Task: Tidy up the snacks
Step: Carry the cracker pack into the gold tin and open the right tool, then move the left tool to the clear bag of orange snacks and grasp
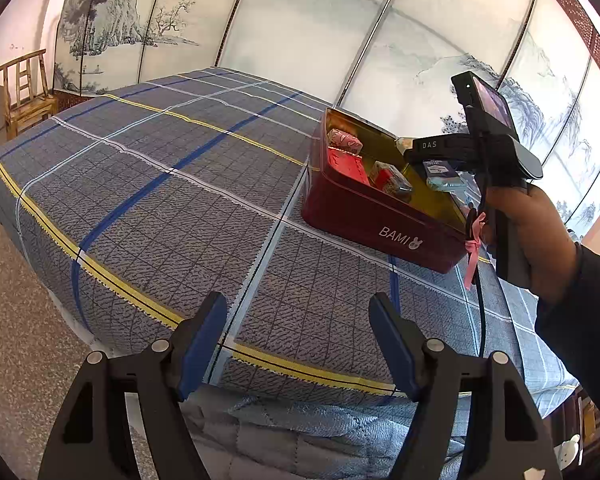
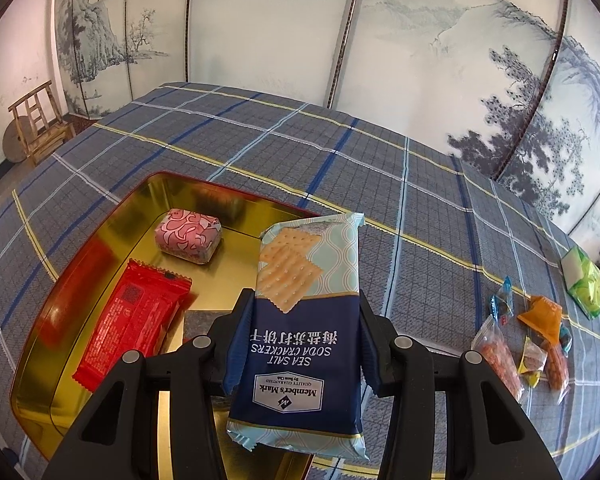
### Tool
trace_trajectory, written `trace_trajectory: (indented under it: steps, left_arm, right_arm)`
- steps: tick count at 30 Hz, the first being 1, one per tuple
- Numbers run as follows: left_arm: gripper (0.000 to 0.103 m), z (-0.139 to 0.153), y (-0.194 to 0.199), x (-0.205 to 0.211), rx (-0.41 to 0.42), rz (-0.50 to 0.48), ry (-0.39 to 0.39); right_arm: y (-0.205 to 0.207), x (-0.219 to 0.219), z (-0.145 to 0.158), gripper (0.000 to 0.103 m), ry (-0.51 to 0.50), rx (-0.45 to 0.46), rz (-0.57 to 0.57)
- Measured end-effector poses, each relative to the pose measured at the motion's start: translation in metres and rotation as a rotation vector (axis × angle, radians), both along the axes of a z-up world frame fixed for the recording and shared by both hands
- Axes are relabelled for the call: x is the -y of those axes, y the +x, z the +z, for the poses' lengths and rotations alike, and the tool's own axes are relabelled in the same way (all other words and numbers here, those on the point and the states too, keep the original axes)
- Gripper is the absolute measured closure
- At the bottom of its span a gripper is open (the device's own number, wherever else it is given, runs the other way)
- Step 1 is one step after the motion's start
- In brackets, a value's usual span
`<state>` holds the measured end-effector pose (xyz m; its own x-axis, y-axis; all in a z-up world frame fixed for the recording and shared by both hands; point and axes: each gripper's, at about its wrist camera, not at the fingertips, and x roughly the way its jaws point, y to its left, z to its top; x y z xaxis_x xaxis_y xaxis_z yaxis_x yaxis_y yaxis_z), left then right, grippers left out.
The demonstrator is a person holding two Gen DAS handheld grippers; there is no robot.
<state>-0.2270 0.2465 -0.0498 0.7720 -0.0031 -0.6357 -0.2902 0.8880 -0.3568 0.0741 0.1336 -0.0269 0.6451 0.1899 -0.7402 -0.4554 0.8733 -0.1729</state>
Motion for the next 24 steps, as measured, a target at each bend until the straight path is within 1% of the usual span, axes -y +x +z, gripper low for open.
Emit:
trace_trajectory:
  steps: [5, 10, 13, 14, 18, 19, 21, 24]
  left_arm:
    - [0.033, 0.000, 0.000, 0.000, 0.000, 0.000, 0.001]
    - [0.033, 0.000, 0.000, 0.000, -0.004, -0.001, 0.004]
    - [0.033, 0.001, -0.002, 0.000, -0.007, 0.003, 0.007]
    - [0.033, 0.003, -0.003, 0.000, -0.005, 0.007, 0.012]
    - [0.033, 0.006, -0.006, 0.000, -0.006, 0.016, 0.028]
    - [0.033, 0.008, -0.006, 0.001, -0.006, 0.016, 0.035]
    - [0.033, 0.011, -0.004, 0.004, -0.007, 0.012, 0.051]
    - [0.033, 0.019, 0.003, 0.014, -0.002, -0.012, 0.076]
  right_arm:
    - [0.000, 0.001, 0.000, 0.055, 0.006, -0.002, 0.001]
    - [0.000, 0.007, 0.004, 0.053, 0.052, -0.005, 0.007]
    - [-0.004, 0.017, 0.013, 0.047, 0.089, 0.016, 0.012]
    - [-0.005, 0.023, 0.017, 0.043, 0.111, 0.026, 0.015]
    - [-0.008, 0.063, 0.032, 0.032, 0.165, 0.093, -0.006]
    - [-0.007, 0.076, 0.035, 0.031, 0.169, 0.109, -0.023]
    - [-0.006, 0.109, 0.037, 0.026, 0.189, 0.136, -0.070]
    - [0.002, 0.170, 0.034, 0.022, 0.216, 0.146, -0.166]
